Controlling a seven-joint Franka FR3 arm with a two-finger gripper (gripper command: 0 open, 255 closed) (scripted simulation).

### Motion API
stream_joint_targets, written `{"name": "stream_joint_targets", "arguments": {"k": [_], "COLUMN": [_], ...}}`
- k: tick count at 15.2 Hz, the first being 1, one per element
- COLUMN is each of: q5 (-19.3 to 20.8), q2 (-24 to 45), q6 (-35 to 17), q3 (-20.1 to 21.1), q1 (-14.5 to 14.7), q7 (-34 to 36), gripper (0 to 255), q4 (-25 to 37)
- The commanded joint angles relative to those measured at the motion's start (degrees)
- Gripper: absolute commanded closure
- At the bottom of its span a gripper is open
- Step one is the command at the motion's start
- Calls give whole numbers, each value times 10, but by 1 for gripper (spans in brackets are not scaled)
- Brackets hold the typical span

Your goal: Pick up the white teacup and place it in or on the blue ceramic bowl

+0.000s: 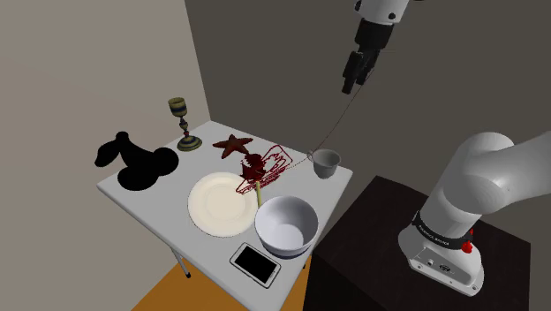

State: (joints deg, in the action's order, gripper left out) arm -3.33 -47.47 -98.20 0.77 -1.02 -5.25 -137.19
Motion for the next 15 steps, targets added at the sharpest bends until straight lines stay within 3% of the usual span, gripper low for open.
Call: {"name": "stream_joint_targets", "arguments": {"k": [1, 8, 15], "q5": [0, 7, 4], "q2": [0, 60, 163], "q6": [0, -111, -229], "q3": [0, -49, -99], "q1": [0, -12, -19], "q7": [0, -53, -112], "gripper": [0, 0, 0], "q4": [0, -75, -116]}}
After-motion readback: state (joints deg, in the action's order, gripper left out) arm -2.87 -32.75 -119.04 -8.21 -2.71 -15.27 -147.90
